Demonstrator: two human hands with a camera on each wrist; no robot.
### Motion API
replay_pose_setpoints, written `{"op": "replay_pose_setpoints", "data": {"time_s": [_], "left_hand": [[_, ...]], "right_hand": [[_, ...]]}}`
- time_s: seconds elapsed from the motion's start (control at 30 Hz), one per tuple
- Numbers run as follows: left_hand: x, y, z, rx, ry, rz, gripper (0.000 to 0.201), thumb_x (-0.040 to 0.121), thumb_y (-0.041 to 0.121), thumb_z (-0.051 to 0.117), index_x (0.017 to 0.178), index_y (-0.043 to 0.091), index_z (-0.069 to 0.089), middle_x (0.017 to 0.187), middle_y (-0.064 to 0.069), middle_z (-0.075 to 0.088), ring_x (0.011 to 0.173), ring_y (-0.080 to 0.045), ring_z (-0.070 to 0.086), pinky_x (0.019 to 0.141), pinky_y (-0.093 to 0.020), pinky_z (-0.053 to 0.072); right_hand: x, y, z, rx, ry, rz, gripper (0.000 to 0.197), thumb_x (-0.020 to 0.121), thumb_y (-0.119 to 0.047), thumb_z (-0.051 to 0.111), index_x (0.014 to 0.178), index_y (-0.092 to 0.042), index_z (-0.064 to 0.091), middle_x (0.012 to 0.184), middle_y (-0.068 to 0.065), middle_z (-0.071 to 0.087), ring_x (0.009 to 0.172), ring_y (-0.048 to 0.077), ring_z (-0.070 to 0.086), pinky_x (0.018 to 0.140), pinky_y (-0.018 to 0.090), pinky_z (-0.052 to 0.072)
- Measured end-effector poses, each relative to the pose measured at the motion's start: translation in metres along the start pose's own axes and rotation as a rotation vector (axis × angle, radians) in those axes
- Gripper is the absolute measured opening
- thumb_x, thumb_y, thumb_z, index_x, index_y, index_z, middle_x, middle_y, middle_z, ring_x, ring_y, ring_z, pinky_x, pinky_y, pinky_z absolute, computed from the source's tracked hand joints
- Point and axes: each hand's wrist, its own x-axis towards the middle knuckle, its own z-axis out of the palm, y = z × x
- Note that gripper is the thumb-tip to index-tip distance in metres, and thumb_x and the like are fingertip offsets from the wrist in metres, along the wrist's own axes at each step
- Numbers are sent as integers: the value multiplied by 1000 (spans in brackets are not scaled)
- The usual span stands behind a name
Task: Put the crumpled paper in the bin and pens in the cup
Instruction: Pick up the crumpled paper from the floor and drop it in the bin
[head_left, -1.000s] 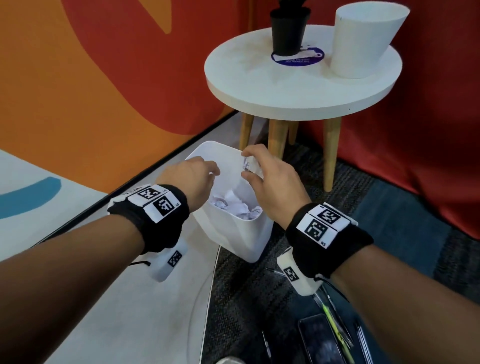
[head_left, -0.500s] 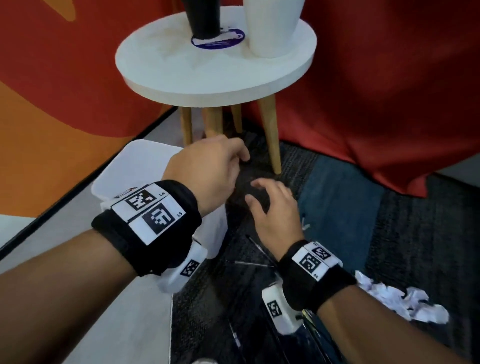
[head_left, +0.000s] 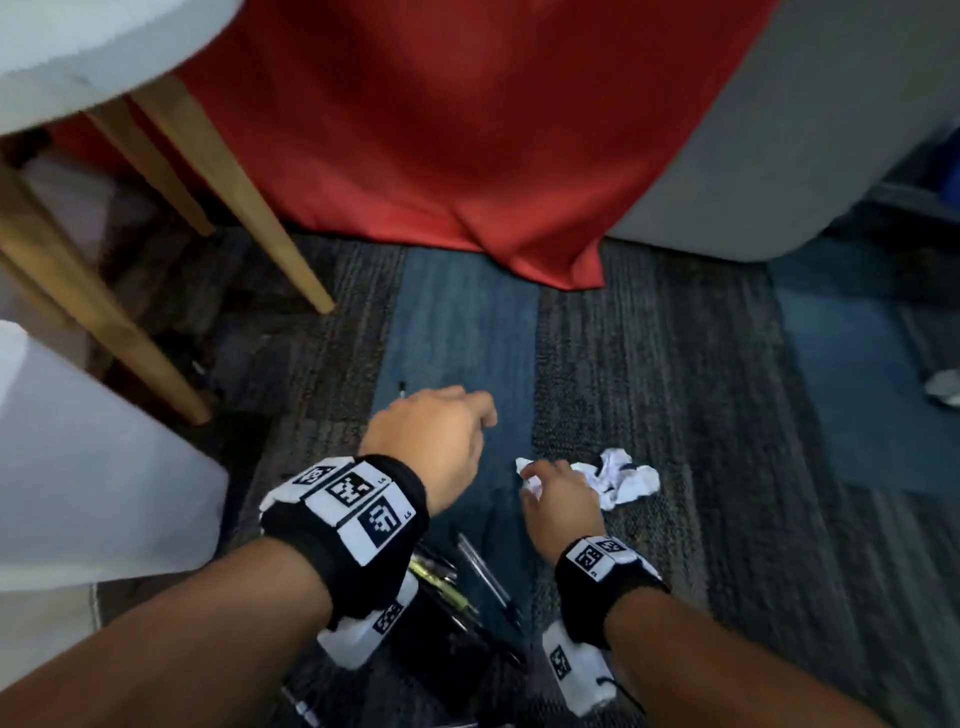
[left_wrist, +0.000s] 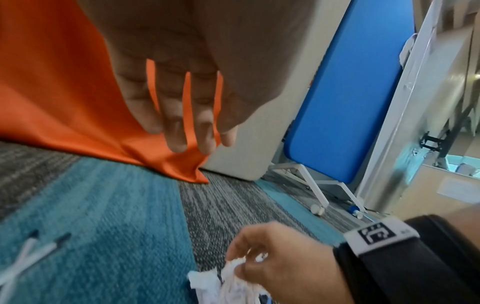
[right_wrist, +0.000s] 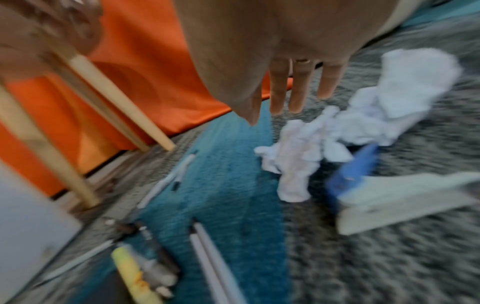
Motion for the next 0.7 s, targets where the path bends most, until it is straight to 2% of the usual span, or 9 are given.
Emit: {"op": "replay_pose_setpoints", "data": {"time_s": [0.07, 0.17, 0.2, 0.27, 0.33, 0.4, 0.47, 0.57, 0.7], "left_hand": [[9, 8, 20, 7, -55, 32, 26, 97, 24, 37, 116, 33, 53, 116, 5, 57, 108, -24, 55, 86, -37, 47], [22, 18, 57, 1, -103, 53, 26, 97, 22, 38, 116, 30, 54, 117, 4, 58, 110, -24, 55, 87, -36, 45], [26, 20, 71, -1, -123, 56, 26, 96, 22, 39, 116, 29, 54, 117, 3, 58, 110, -24, 55, 87, -36, 45], [32, 24, 98, -3, -188, 66, 27, 96, 20, 39, 117, 27, 54, 118, 0, 57, 111, -26, 54, 86, -37, 45], [36, 26, 121, -10, -261, 78, 30, 95, 16, 40, 121, 25, 52, 121, -3, 54, 112, -27, 52, 86, -38, 46], [40, 27, 140, -6, -310, 95, 33, 94, 11, 41, 124, 22, 50, 122, -5, 51, 114, -28, 50, 87, -41, 48], [45, 27, 154, 10, -329, 108, 37, 91, 6, 45, 126, 19, 47, 124, -6, 48, 117, -29, 47, 88, -45, 49], [54, 30, 165, 24, -326, 133, 46, 90, 4, 46, 134, 18, 40, 138, -6, 35, 128, -29, 35, 93, -49, 48], [67, 41, 165, 53, -320, 213, 61, 91, 0, 40, 147, 21, 28, 159, -4, 10, 145, -30, 11, 110, -49, 33]], "right_hand": [[1, 20, -1, -25, 45, 61, 29, 89, -22, 48, 114, -18, 63, 115, 10, 57, 108, 34, 55, 89, 41, 44], [7, 47, -3, -70, 105, 142, 40, 79, -12, 61, 118, -19, 61, 127, 10, 52, 117, 35, 51, 93, 43, 42], [10, 56, -5, -108, 94, 164, 48, 76, -12, 64, 123, -22, 57, 136, 10, 46, 125, 35, 45, 99, 45, 38], [18, 72, -8, -174, 28, 229, 63, 80, -12, 59, 138, -32, 42, 156, 7, 24, 142, 33, 24, 110, 48, 25], [25, 87, -9, -182, -74, 323, 73, 84, -9, 55, 145, -37, 26, 161, 3, 8, 146, 34, 13, 114, 50, 18], [26, 100, -7, -177, -115, 398, 70, 86, -14, 55, 146, -34, 25, 158, 6, 15, 139, 36, 29, 110, 49, 29], [22, 110, -3, -85, -71, 436, 56, 87, -16, 55, 139, -27, 37, 146, 11, 30, 120, 38, 50, 99, 44, 43], [14, 117, -2, 59, -30, 444, 39, 85, -12, 58, 122, -20, 49, 126, 13, 37, 102, 38, 56, 91, 41, 49], [4, 115, -8, 138, 0, 463, 37, 79, -17, 71, 112, -17, 54, 120, 10, 36, 90, 35, 60, 89, 38, 49]]}}
